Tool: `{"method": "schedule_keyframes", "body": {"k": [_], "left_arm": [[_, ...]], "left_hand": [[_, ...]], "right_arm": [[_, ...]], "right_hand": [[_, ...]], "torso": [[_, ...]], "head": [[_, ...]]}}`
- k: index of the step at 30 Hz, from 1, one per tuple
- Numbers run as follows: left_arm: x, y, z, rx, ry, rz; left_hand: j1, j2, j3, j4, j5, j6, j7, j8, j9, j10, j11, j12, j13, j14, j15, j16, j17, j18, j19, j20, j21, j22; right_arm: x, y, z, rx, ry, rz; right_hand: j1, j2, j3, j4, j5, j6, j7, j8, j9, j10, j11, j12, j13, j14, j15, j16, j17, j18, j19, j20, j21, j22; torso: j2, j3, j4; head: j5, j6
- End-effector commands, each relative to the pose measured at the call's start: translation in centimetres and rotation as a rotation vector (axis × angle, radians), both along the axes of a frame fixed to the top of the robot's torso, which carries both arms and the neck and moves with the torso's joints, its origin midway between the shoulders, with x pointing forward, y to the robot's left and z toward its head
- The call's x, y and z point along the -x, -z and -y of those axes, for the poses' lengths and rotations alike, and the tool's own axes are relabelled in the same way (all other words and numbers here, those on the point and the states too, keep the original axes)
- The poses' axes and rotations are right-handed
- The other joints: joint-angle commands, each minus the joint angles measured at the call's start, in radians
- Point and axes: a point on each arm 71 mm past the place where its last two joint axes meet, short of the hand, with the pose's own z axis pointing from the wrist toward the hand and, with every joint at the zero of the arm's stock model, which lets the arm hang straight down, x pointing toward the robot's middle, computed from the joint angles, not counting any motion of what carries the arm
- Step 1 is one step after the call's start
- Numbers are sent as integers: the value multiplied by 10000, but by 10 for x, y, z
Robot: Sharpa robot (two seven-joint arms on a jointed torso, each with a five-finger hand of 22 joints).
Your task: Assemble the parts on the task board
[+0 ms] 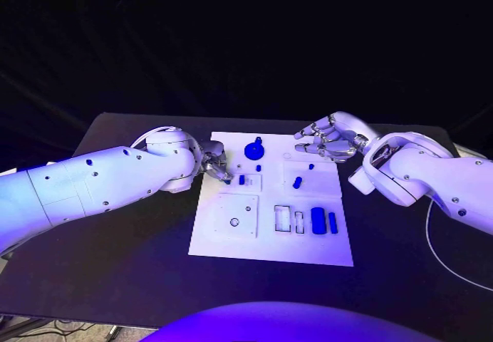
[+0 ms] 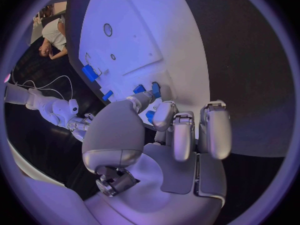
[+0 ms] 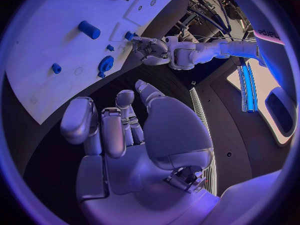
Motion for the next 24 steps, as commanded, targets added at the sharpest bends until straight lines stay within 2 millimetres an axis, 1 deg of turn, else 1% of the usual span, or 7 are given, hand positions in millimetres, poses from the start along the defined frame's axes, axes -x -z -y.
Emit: {"method": "schedule_keyframes", "body": {"k": [1,7,11,24], "left_arm": [[4,10,0,-47,-104,-760],[2,11,-2,-90,-254,-805],[1,11,-3,-110,-351,-787],[0,11,-3,-126,-517,-713]], "left_hand": [[-318,-185,-334,174,-3,325,-274,-9,-31,63,-22,48,27,1035,5,24,2635,-139,260,-7,20,1211],[-494,-195,-834,482,-6,438,-303,-20,-51,115,-49,110,100,1035,-25,24,2635,-157,301,-45,71,1282],[-609,-207,-1224,709,-3,481,-313,-33,-57,124,-58,116,109,1035,-40,24,2635,-161,314,-61,78,1302],[-718,-235,-1806,1053,3,513,-317,-22,-38,122,-64,121,111,1035,-51,24,2635,-167,332,-79,89,1334]], "right_arm": [[1,1,-1,25,-131,-45],[1,1,-1,21,-126,-40],[1,1,-1,14,-122,-45],[0,1,-1,10,-116,-53]], "right_hand": [[-82,-6,-3,52,34,61,7,53,9,14,-19,52,9,508,35,-52,-5,53,-53,-5,-65,-15],[-82,-6,-3,52,34,61,7,53,9,14,-19,52,9,508,35,-52,-5,53,-53,-5,-65,-15],[-82,-6,-3,52,34,61,7,53,9,14,-19,52,9,508,35,-52,-5,53,-53,-5,-65,-15],[-82,-6,-3,52,34,61,7,53,9,14,-19,52,9,508,35,-52,-5,53,-53,-5,-65,-15]], "torso": [[0,1,-3],[0,5,-2],[4,-1,-4],[2,-4,-1]], "head": [[5,-11],[2,-21],[-5,-30],[-18,-67]]}}
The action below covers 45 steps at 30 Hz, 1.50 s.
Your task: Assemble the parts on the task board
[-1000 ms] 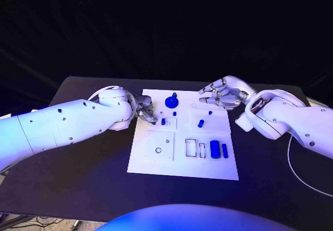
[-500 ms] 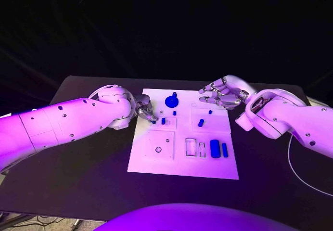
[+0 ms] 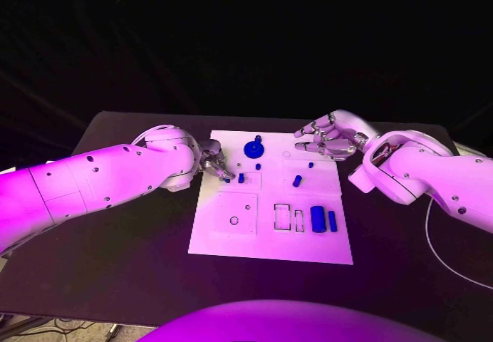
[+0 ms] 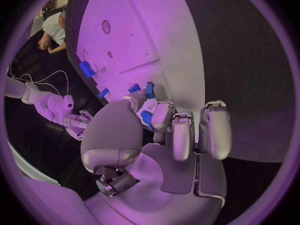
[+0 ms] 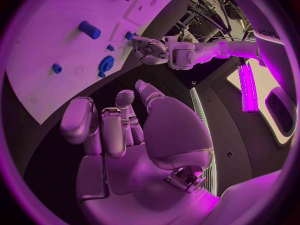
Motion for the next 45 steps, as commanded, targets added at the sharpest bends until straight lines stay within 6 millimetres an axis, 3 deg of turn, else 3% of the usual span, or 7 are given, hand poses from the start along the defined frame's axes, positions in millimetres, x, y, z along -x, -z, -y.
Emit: {"method": "schedule_keyframes", "body": {"k": [1,22,45], "left_arm": [[4,8,1,-176,11,-410],[1,5,-1,-116,-405,-109],[1,-3,-3,-59,-534,-92]], "left_hand": [[-93,-20,-116,26,-31,35,48,-22,13,29,35,29,4,1037,-48,24,2628,-167,335,-79,46,1339],[-536,14,-1573,1184,19,134,28,28,74,94,21,116,84,1037,-60,24,2628,-192,399,-91,112,1455],[-523,75,-1701,1277,23,143,21,36,82,106,17,135,105,1037,-64,24,2628,-196,409,-94,125,1472]], "right_arm": [[1,1,-1,9,-130,-41],[0,1,-1,14,-127,-46],[0,1,-1,30,-158,-80]], "right_hand": [[-82,-5,-4,53,34,61,7,53,9,14,-19,52,9,508,35,-52,-6,54,-53,-5,-65,-15],[-82,-5,-4,53,34,61,7,53,9,14,-19,52,9,508,35,-52,-6,54,-53,-5,-65,-15],[-79,-14,-9,58,45,55,6,48,7,1,-20,44,-4,501,34,-77,-44,56,-58,-6,-73,-29]], "torso": [[2,-5,2],[-1,-3,-2],[-4,-4,7]], "head": [[-2,-9],[-22,-5],[-55,-5]]}}
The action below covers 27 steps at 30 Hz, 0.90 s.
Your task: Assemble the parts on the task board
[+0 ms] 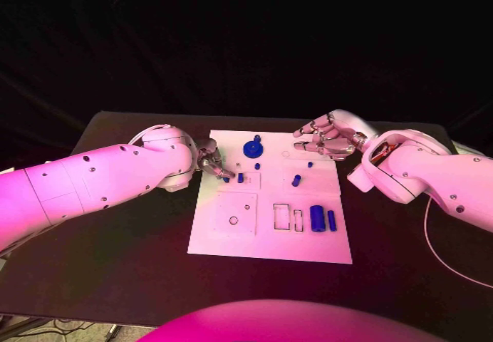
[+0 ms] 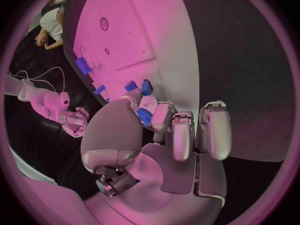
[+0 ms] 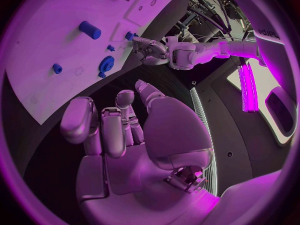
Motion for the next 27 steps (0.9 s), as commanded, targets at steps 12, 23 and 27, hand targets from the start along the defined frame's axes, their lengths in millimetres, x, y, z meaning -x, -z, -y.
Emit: {"method": "schedule_keyframes", "body": {"k": [12,23,27], "left_arm": [[2,-4,5,299,9,-57],[3,-6,8,488,-12,104],[3,-6,8,470,-11,81]], "left_hand": [[17,94,-85,-4,33,80,17,47,20,75,-27,25,20,1037,-67,24,2633,-199,414,-96,74,1477],[81,202,-110,6,39,102,5,65,33,91,-38,50,49,1037,-73,24,2633,-202,421,-101,83,1490],[81,202,-110,6,39,102,5,65,33,91,-38,50,49,1037,-73,24,2633,-202,421,-101,83,1490]], "right_arm": [[1,1,-2,32,-171,-67],[0,2,-2,47,-175,-91],[0,2,-2,51,-174,-99]], "right_hand": [[-79,-14,-9,59,46,55,6,49,7,1,-20,44,-4,501,34,-36,-7,56,-59,-6,-35,-8],[-79,-14,-9,59,46,55,6,49,7,1,-20,44,-4,501,34,-36,-7,56,-59,-6,-35,-8],[-79,-14,-9,59,46,55,6,49,7,1,-20,44,-4,501,34,-36,-7,56,-59,-6,-35,-8]], "torso": [[1,-2,-2],[1,-1,-1],[0,-1,-2]], "head": [[-7,8],[-10,3],[-13,5]]}}
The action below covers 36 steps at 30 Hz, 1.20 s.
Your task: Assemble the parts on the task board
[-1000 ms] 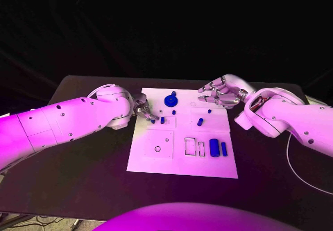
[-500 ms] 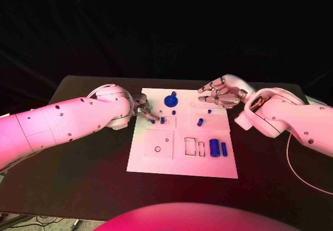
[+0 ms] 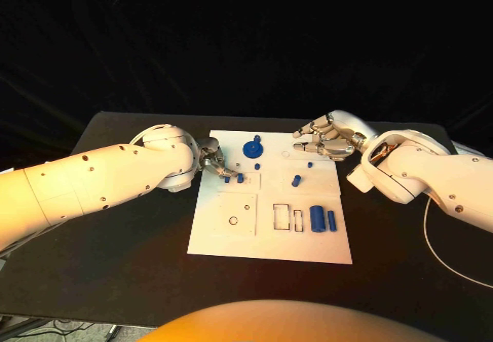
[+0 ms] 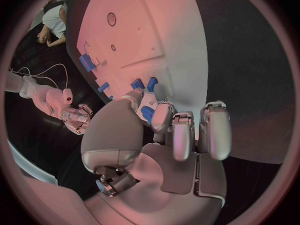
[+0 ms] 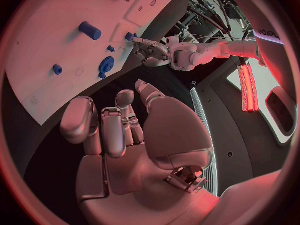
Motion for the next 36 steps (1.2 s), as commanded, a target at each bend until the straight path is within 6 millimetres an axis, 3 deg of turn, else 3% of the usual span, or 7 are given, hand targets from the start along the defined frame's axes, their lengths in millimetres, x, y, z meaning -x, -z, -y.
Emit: {"method": "schedule_keyframes", "body": {"k": [1,14,18,20,23,26,36], "left_arm": [[0,-2,2,116,1,28],[-1,-8,-2,438,-146,209],[-6,-22,-4,1823,-506,712],[-10,-32,-4,3016,-615,1001],[-13,-42,-1,4795,-415,1240],[-14,-48,5,5901,263,1420],[-15,-42,27,4685,2951,2717]], "left_hand": [[0,122,-58,9,39,65,-32,65,15,56,-3,50,13,1037,-74,24,2635,-201,456,-66,41,1492],[15,141,-88,14,35,39,-24,57,17,-2,-1,-59,-114,1037,-78,24,2635,-170,402,-69,-63,1393],[-210,220,-557,36,14,-510,165,-145,-10,-948,214,-1414,-1563,1015,48,-21,2569,150,-275,6,-1298,264],[-237,447,-911,14,5,-1154,480,-420,-131,-2597,484,-3557,-3768,485,288,-1071,1211,596,-1456,202,-3428,-1563],[425,626,-1091,12,-8,-1977,1015,-929,-554,-3953,950,-4492,-4503,-965,748,-3522,-1459,1147,-3339,541,-6797,-4265],[2364,762,-627,-623,-12,-2479,1439,-2247,-1732,-5572,1422,-5754,-5383,-3271,1149,-6572,-4486,1085,-4174,943,-8024,-5021],[4546,137,162,-1677,-908,-1187,1453,-4374,-4394,-5019,1758,-8464,-8765,-4236,1404,-7628,-6104,1252,-4420,1368,-9351,-5934]], "right_arm": [[1,1,-1,30,-152,-56],[0,2,-1,44,-141,-78],[0,2,-1,48,-134,-88],[0,3,-1,47,-139,-92],[0,3,-2,45,-142,-97],[0,3,-2,49,-123,-99],[0,3,0,42,-70,-70]], "right_hand": [[-79,-14,-9,59,46,55,6,48,7,1,-20,44,-4,501,34,-37,-8,57,-59,-6,-35,-9],[-79,-14,-9,59,46,55,6,48,7,1,-20,44,-4,501,34,-37,-8,57,-59,-6,-35,-9],[-79,-14,-9,59,46,55,6,48,7,1,-20,44,-4,501,34,-37,-8,57,-59,-6,-35,-9],[-66,-16,-7,61,71,55,5,46,6,10,-22,71,13,503,32,-36,0,58,-61,-7,-41,-17],[-66,-16,-7,61,71,55,5,46,6,10,-22,71,13,503,32,-36,0,58,-61,-7,-41,-17],[-66,-16,-7,61,71,55,5,46,6,10,-22,71,13,503,32,-36,0,58,-61,-7,-41,-17],[-46,-10,3,55,88,53,4,44,6,-7,-25,52,-9,502,31,-38,-2,59,-64,-7,-45,-24]], "torso": [[-1,0,-1],[0,-10,-2],[-11,0,6],[-15,-1,14],[-2,6,-8],[0,-13,18],[7,-19,0]], "head": [[4,-8],[-19,27],[-85,72],[-105,109],[-80,148],[-133,181],[-195,270]]}}
